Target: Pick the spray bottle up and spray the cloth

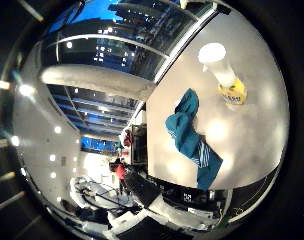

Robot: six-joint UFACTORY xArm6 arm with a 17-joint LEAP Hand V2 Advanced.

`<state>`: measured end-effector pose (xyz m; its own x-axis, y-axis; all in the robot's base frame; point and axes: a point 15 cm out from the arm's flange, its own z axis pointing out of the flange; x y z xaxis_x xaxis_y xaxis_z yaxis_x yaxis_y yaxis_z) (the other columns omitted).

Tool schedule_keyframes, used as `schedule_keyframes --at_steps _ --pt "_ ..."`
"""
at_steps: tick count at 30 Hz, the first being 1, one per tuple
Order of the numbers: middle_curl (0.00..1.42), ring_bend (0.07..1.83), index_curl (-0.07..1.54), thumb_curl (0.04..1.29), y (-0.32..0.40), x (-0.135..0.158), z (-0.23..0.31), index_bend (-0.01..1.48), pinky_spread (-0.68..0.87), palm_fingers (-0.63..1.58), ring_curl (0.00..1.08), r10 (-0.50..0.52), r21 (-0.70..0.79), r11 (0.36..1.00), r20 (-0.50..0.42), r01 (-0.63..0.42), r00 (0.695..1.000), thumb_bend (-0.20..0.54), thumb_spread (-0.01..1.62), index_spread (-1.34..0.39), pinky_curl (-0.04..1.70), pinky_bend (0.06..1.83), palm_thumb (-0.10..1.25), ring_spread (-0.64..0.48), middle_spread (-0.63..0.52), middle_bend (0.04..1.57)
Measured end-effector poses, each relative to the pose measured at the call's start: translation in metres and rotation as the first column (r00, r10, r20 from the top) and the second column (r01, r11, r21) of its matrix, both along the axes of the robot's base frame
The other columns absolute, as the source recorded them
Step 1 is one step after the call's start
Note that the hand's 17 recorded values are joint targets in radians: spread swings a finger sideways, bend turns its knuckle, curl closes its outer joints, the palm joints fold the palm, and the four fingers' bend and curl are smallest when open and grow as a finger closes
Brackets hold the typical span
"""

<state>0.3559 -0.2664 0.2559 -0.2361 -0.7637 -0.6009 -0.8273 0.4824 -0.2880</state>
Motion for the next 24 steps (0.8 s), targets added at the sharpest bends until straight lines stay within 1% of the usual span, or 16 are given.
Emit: schedule_keyframes --at_steps 6,10,18,24 --pt "0.34 0.34 0.25 0.28 -0.028 0.022 -0.024 0.15 0.4 0.05 0.27 -0.016 0.105 0.994 0.066 0.009 0.998 -0.027 0.95 -0.24 0.32 0.49 0.33 0.16 0.08 0.2" --pt "0.34 0.34 0.25 0.28 -0.037 0.034 -0.037 0.15 0.41 0.05 0.27 -0.01 0.182 0.983 0.094 -0.007 0.996 -0.028 0.96 -0.24 0.32 0.49 0.34 0.15 0.08 0.2" --pt "0.34 0.35 0.25 0.28 -0.057 0.051 -0.073 0.15 0.41 0.04 0.27 0.002 0.242 0.97 0.092 -0.024 0.996 -0.029 0.96 -0.24 0.31 0.48 0.34 0.15 0.08 0.2" --pt "0.34 0.35 0.25 0.28 -0.044 0.06 -0.099 0.15 0.41 0.04 0.27 0.041 0.287 0.956 0.077 -0.061 0.996 -0.028 0.96 -0.24 0.31 0.49 0.35 0.15 0.08 0.2"
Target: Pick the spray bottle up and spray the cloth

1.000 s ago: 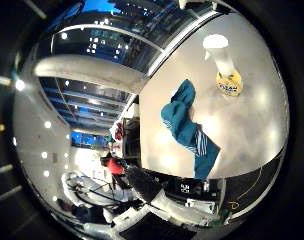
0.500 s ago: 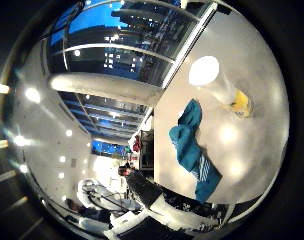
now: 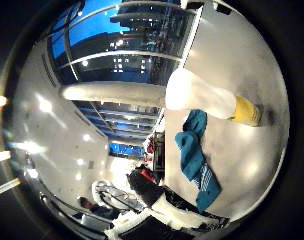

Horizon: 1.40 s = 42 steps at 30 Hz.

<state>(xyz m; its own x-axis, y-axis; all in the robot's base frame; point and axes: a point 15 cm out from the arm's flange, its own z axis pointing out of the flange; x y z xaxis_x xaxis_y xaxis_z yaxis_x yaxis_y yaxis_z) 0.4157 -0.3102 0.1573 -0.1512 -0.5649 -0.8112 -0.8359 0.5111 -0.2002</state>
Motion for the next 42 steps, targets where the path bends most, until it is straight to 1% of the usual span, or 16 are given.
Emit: schedule_keyframes --at_steps 13,19,22,23,25,27,29,30,31,33,34,35,37,38,40,42 --pt "0.34 0.35 0.25 0.28 0.031 0.029 -0.023 0.15 0.41 0.05 0.26 0.085 0.023 0.996 -0.014 -0.084 0.996 -0.029 0.96 -0.24 0.3 0.49 0.36 0.14 0.08 0.21" --pt "0.35 0.35 0.25 0.28 0.043 0.047 -0.032 0.15 0.41 0.09 0.26 0.124 0.024 0.992 -0.016 -0.123 0.992 -0.027 0.96 -0.23 0.29 0.47 0.37 0.13 0.06 0.26" --pt "0.36 0.38 0.26 0.29 0.047 0.056 -0.034 0.16 0.4 0.2 0.26 0.131 0.031 0.991 -0.01 -0.131 0.991 -0.024 0.96 -0.22 0.29 0.46 0.39 0.09 0.03 0.28" --pt "0.37 0.42 0.27 0.29 0.05 0.06 -0.036 0.17 0.39 0.3 0.27 0.131 0.038 0.991 -0.006 -0.131 0.991 -0.022 0.96 -0.23 0.28 0.45 0.41 0.05 0.0 0.31" --pt "0.38 0.45 0.27 0.29 0.053 0.067 -0.038 0.16 0.37 0.35 0.28 0.125 0.055 0.991 0.004 -0.125 0.992 -0.02 0.96 -0.24 0.28 0.45 0.44 0.01 -0.02 0.34" --pt "0.42 0.59 0.28 0.29 0.057 0.071 -0.041 0.17 0.23 0.56 0.31 0.122 0.069 0.99 0.009 -0.122 0.993 -0.022 0.96 -0.27 0.26 0.46 0.47 -0.08 -0.09 0.45" --pt "0.46 0.7 0.3 0.29 0.064 0.076 -0.044 0.17 0.07 0.67 0.35 0.125 0.081 0.989 0.011 -0.126 0.992 -0.022 0.97 -0.31 0.26 0.51 0.49 -0.13 -0.13 0.51" --pt "0.48 0.75 0.3 0.3 0.068 0.078 -0.045 0.19 0.01 0.79 0.37 0.13 0.086 0.988 0.011 -0.131 0.991 -0.019 0.97 -0.32 0.29 0.57 0.5 -0.15 -0.14 0.53" --pt "0.47 0.76 0.29 0.3 0.072 0.081 -0.046 0.17 -0.03 0.84 0.36 0.134 0.09 0.987 0.012 -0.134 0.991 -0.02 0.97 -0.33 0.28 0.59 0.5 -0.16 -0.15 0.53" --pt "0.53 0.87 0.34 0.3 0.077 0.085 -0.045 0.22 -0.25 1.0 0.42 0.134 0.099 0.986 0.019 -0.135 0.991 -0.018 0.96 -0.38 0.33 0.72 0.54 -0.21 -0.21 0.6" --pt "0.57 0.9 0.37 0.3 0.078 0.087 -0.044 0.25 -0.3 1.06 0.45 0.134 0.102 0.986 0.022 -0.135 0.991 -0.02 0.96 -0.4 0.36 0.77 0.56 -0.22 -0.22 0.64" --pt "0.6 0.93 0.4 0.31 0.082 0.089 -0.044 0.27 -0.35 1.05 0.48 0.136 0.106 0.985 0.023 -0.138 0.99 -0.021 0.96 -0.43 0.39 0.82 0.57 -0.24 -0.24 0.67" --pt "0.65 0.98 0.46 0.31 0.086 0.091 -0.045 0.33 -0.38 1.08 0.51 0.14 0.112 0.984 0.023 -0.142 0.99 -0.021 0.96 -0.46 0.43 0.88 0.59 -0.25 -0.25 0.72" --pt "0.7 1.04 0.52 0.31 0.089 0.092 -0.045 0.41 -0.39 1.1 0.54 0.147 0.112 0.983 0.023 -0.148 0.989 -0.019 0.95 -0.48 0.48 0.95 0.62 -0.26 -0.26 0.78" --pt "0.74 1.09 0.57 0.31 0.091 0.093 -0.044 0.48 -0.37 1.13 0.57 0.151 0.114 0.982 0.025 -0.152 0.988 -0.014 0.95 -0.5 0.52 1.01 0.64 -0.27 -0.28 0.83" --pt "0.83 1.2 0.7 0.32 0.09 0.093 -0.044 0.63 -0.35 1.09 0.63 0.148 0.114 0.982 0.026 -0.15 0.989 -0.018 0.96 -0.53 0.61 1.12 0.68 -0.27 -0.29 0.92"
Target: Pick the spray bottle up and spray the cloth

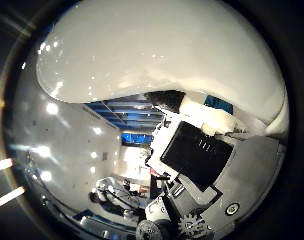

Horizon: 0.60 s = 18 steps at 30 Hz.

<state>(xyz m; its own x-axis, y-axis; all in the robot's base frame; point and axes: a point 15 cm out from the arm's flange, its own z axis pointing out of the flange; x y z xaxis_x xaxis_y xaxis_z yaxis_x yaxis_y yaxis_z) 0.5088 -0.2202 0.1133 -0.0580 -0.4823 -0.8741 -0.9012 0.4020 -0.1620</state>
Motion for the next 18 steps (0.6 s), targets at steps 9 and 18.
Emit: schedule_keyframes --at_steps 9,18 --pt "0.98 1.35 1.0 0.34 -0.017 0.012 0.062 1.04 -0.24 1.05 0.78 -0.057 -0.022 0.998 0.127 0.061 0.99 -0.012 0.99 -0.42 0.94 1.26 0.84 -0.26 -0.24 1.23" --pt "0.96 1.39 1.03 0.38 0.005 -0.001 0.162 1.11 -0.2 1.03 0.84 0.033 -0.069 0.997 0.235 -0.018 0.972 0.006 1.13 -0.33 1.23 1.17 1.01 -0.25 -0.19 1.32"
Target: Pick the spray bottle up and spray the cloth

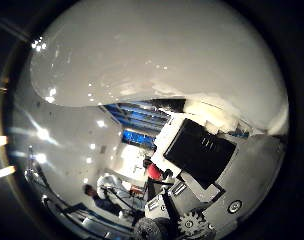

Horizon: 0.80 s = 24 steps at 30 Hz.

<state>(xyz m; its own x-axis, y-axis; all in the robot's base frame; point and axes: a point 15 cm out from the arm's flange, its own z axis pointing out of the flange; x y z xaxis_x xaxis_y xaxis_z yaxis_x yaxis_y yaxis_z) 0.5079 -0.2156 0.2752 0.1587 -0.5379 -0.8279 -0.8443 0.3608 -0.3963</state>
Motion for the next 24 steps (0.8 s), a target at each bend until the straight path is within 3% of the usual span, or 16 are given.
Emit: schedule_keyframes --at_steps 6,12,18,24 --pt "0.94 1.38 1.03 0.42 0.034 -0.031 0.043 1.12 -0.19 1.04 0.86 0.102 -0.181 0.978 -0.037 -0.108 0.994 -0.008 1.16 -0.29 1.38 1.11 1.07 -0.25 -0.17 1.35" --pt "0.92 1.37 1.03 0.44 0.1 -0.053 0.067 1.11 -0.18 1.05 0.87 0.23 -0.345 0.906 -0.091 -0.247 0.969 -0.011 1.15 -0.28 1.47 1.07 1.07 -0.25 -0.16 1.35" --pt "0.91 1.35 1.03 0.46 0.148 -0.054 0.054 1.1 -0.17 1.06 0.88 0.292 -0.513 0.799 -0.124 -0.313 0.948 -0.013 1.15 -0.27 1.53 1.04 1.07 -0.26 -0.15 1.35" --pt "0.9 1.34 1.03 0.47 0.185 -0.052 0.017 1.1 -0.16 1.07 0.89 0.342 -0.705 0.615 -0.165 -0.353 0.925 -0.013 1.14 -0.26 1.57 1.03 1.06 -0.25 -0.15 1.35"
